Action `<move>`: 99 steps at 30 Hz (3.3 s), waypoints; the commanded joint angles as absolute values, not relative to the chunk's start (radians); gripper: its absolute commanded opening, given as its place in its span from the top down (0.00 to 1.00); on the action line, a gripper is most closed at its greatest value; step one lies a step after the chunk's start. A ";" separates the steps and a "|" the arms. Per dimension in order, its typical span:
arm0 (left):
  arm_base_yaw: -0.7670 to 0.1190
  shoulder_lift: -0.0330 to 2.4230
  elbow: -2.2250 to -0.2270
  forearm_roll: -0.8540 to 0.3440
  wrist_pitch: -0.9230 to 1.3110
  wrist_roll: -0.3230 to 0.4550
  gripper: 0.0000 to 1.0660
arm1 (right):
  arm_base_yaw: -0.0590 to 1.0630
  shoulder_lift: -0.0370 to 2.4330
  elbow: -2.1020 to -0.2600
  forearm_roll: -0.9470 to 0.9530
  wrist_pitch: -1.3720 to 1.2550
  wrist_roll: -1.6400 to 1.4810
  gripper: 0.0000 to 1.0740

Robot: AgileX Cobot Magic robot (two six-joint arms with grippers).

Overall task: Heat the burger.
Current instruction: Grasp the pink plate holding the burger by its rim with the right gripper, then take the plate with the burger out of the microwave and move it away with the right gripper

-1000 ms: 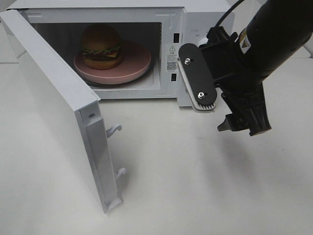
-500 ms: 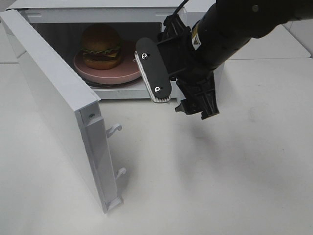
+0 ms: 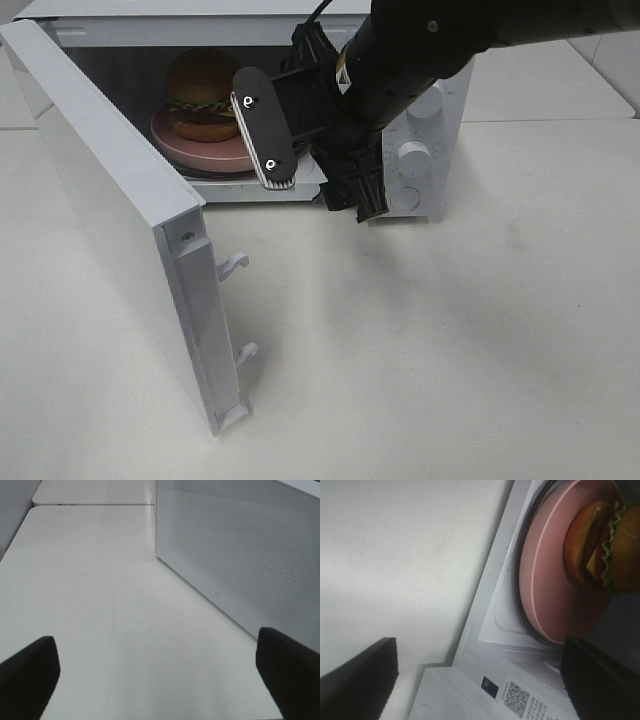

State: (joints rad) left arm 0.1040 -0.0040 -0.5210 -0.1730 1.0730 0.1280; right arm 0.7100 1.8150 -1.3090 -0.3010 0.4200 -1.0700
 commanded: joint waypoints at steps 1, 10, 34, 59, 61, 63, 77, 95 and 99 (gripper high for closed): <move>0.097 -0.011 -0.518 -0.181 1.075 0.120 0.06 | 0.712 1.864 -1.355 -0.301 0.407 -1.025 0.21; 0.097 -0.011 -0.518 -0.181 1.075 0.120 0.06 | 0.712 1.958 -1.442 -0.301 0.404 -0.977 0.21; 0.097 -0.011 -0.518 -0.181 1.075 0.120 0.06 | 0.712 2.221 -1.739 -0.297 0.440 -0.900 0.25; 0.097 -0.011 -0.518 -0.181 1.075 0.119 0.06 | 0.676 2.409 -1.975 -0.276 0.496 -0.841 0.29; 0.097 -0.011 -0.518 -0.181 1.075 0.119 0.06 | 0.676 2.420 -1.986 -0.275 0.496 -0.841 0.30; 0.097 -0.011 -0.518 -0.181 1.075 0.119 0.06 | 0.676 2.424 -1.989 -0.275 0.496 -0.841 0.32; 0.097 -0.011 -0.518 -0.179 1.075 0.119 0.06 | 0.679 2.416 -1.985 -0.275 0.539 -0.845 1.00; 0.097 -0.011 -0.518 -0.179 1.075 0.119 0.06 | 0.714 2.283 -1.773 -0.322 0.456 -1.003 1.00; 0.097 -0.011 -0.518 -0.179 1.075 0.119 0.06 | 0.714 2.256 -1.733 -0.323 0.417 -1.021 1.00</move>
State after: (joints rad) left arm 0.1040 -0.0040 -0.5210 -0.1720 1.0730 0.1280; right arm 0.7100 2.2850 -1.7510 -0.3080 0.4570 -0.9970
